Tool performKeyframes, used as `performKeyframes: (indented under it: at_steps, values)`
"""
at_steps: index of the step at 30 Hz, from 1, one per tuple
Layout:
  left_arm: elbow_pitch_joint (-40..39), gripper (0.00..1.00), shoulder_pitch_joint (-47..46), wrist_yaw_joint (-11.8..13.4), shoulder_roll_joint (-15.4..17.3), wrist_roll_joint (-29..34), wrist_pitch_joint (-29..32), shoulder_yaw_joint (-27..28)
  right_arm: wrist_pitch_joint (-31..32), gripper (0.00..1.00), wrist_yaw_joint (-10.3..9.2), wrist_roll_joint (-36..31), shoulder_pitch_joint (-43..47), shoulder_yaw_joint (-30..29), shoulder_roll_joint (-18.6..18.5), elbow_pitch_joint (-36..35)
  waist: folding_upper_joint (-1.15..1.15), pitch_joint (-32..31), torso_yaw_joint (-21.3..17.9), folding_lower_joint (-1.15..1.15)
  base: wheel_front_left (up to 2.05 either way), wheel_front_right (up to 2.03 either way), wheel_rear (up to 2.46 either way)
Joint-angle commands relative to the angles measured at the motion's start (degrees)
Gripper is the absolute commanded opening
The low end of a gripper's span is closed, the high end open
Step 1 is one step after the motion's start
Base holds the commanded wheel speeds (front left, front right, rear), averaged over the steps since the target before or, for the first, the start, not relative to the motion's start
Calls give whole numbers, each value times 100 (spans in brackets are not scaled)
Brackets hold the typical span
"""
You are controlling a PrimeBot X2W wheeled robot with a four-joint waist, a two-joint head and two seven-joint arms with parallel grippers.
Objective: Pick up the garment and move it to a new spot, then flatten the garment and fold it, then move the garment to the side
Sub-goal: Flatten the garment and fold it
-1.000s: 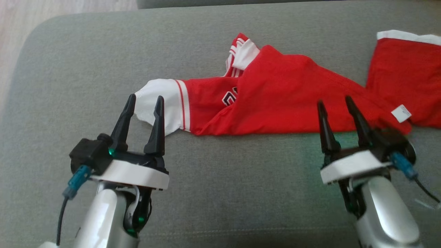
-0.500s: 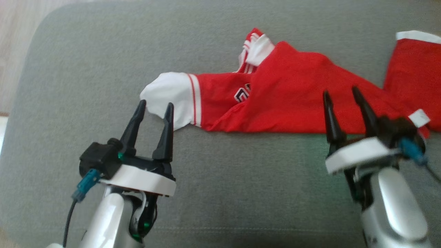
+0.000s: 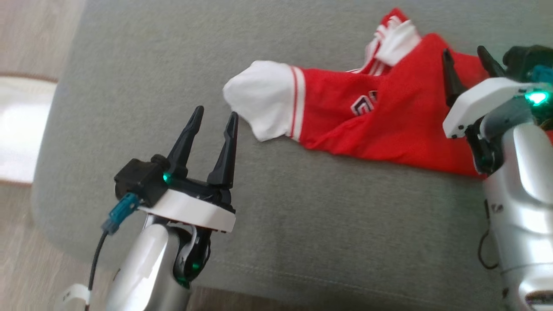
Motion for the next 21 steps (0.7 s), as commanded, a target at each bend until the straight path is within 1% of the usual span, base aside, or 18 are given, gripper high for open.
performKeyframes:
  at_steps: [1, 6, 16, 17, 18, 19, 21]
  values:
    - [-161, 100, -195, 19, 43, -26, -45, 152, 62, 100, 37, 73, -267, 162, -27, 25, 0, 203, 231, 0, 0, 0, 0]
    - [-150, 100, -243, 29, 43, -65, -45, 127, 56, 100, 37, 118, -574, 290, -273, 631, 0, 304, 354, 0, 0, 0, 0]
    - [-140, 100, -325, 41, 43, -79, -45, 73, -72, 100, 37, 141, -1012, 579, -464, 1481, 0, 404, 385, 0, 0, 0, 0]
    - [-139, 100, -331, 42, 43, -78, -45, 74, -92, 92, 37, 152, -1043, 611, -475, 1544, 0, 412, 383, 0, 0, 0, 0]
    - [-137, 100, -337, 42, 43, -76, -45, 76, -121, 42, 37, 164, -1072, 636, -484, 1602, 0, 417, 380, 0, 0, 0, 0]
    - [-135, 100, -339, 44, 43, -74, -45, 80, -158, 0, 37, 175, -1099, 658, -491, 1653, 0, 419, 374, 0, 0, 0, 0]
    - [-129, 100, -337, 46, 43, -69, -45, 88, -260, 0, 37, 205, -1140, 703, -495, 1738, 0, 414, 357, 0, 0, 0, 0]
